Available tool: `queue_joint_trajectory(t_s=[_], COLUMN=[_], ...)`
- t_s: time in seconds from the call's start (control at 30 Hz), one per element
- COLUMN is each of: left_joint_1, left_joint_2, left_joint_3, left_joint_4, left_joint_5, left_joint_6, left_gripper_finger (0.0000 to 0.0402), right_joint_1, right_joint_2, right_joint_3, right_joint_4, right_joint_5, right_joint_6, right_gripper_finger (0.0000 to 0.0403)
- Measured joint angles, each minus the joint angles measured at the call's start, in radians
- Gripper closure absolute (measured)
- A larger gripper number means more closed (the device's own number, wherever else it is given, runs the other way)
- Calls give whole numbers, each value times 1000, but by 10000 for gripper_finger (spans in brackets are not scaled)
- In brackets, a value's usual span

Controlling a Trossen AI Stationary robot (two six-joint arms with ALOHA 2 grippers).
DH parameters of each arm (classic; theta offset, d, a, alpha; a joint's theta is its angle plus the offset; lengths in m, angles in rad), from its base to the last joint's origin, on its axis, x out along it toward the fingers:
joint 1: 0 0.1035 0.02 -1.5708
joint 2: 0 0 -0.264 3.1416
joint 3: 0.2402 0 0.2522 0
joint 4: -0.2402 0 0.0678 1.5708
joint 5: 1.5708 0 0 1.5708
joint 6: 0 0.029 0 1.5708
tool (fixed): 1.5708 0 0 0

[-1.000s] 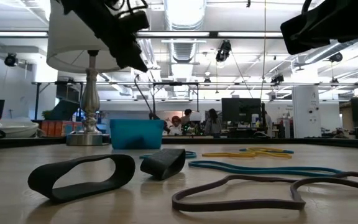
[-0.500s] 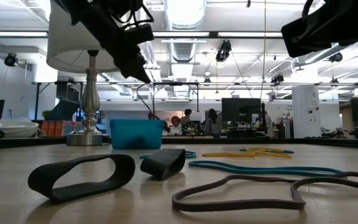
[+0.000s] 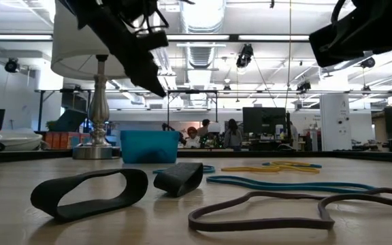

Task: Pick and place rubber bands into bin
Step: Put the right yellow rubber band into the blue bin

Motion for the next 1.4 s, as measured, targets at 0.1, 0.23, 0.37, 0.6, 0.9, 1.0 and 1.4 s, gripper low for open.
queue_joint_trajectory(t_s=[0.1,0.23,0.37,0.6,0.9,1.0,1.4], left_joint_1=[-44,-142,-264,-444,-540,-548,-550], left_joint_2=[-27,-44,-46,-46,-46,-46,-46], left_joint_3=[1,0,-10,-64,-71,-72,-74], left_joint_4=[-35,-69,-59,25,58,57,58], left_joint_5=[25,52,54,53,48,48,48], left_joint_6=[-44,-95,-97,-98,-125,-148,-151], left_gripper_finger=[267,267,267,267,267,267,267], right_joint_1=[0,-1,-7,-49,-159,-187,-199], right_joint_2=[13,71,167,336,486,520,569], right_joint_3=[-24,-41,-42,-35,41,64,83], right_joint_4=[47,122,198,272,249,192,98], right_joint_5=[18,18,17,19,93,92,57], right_joint_6=[-10,-31,-34,-52,-14,21,141], right_gripper_finger=[324,324,329,334,307,293,247])
